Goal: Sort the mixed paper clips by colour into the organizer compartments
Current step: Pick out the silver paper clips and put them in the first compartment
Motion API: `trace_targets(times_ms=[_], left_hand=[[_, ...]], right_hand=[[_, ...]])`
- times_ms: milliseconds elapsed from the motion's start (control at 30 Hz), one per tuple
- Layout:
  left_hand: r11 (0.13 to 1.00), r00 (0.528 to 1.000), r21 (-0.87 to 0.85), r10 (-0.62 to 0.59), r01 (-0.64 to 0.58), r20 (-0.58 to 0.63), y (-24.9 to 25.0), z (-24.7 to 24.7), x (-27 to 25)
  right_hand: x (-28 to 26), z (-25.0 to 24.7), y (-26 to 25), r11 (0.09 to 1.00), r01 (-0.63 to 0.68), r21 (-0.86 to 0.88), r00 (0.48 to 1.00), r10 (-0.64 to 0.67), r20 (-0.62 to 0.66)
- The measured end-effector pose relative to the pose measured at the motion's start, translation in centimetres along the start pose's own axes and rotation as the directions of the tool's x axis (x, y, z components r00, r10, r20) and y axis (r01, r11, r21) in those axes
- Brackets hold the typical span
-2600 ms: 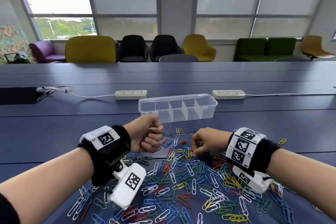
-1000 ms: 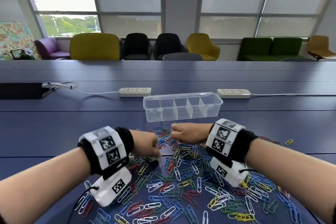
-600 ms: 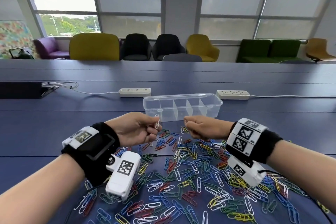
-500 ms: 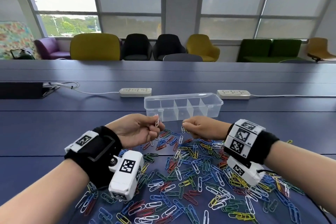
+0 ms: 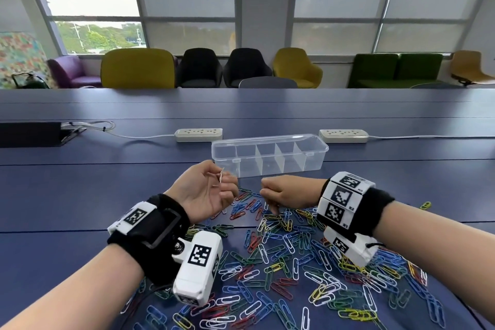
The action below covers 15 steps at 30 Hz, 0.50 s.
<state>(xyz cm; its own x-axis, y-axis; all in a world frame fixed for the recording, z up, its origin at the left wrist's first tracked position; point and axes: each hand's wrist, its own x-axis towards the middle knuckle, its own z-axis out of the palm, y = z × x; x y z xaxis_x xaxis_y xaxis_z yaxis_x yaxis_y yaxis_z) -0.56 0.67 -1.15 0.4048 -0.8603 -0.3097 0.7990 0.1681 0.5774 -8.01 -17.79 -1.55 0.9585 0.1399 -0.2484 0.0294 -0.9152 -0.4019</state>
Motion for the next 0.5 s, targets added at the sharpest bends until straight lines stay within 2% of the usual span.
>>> trace_targets(times_ms=[133,233,367,500], left_hand=[[1.0,0.997,-0.015,0.008,-0.01,-0.074,-0.2,-0.1,0.5],[1.0,0.994,-0.006,0.006,-0.007,-0.112,-0.6,-0.3,0.5],[0.999,0.99,0.048,-0.008,0.015,-0.143,-0.8,-0.4,0.5],[0.991,0.984,0.128,-0.011,0.034,-0.177,-1.0,-0.6,0.5]], right_hand=[[-0.1,-0.3,-0.7,0.998,-0.016,-0.056,0.996,0.021,0.088],[0.1,0.0,-1.2,0.992,0.067,-0.107,0.989,-0.052,0.137],[0.9,0.9,-0.9,0.978,0.11,-0.18,0.987,-0.085,0.139],[0.9,1.1,-0.6,0.985,0.075,-0.154,0.983,-0.047,0.178]])
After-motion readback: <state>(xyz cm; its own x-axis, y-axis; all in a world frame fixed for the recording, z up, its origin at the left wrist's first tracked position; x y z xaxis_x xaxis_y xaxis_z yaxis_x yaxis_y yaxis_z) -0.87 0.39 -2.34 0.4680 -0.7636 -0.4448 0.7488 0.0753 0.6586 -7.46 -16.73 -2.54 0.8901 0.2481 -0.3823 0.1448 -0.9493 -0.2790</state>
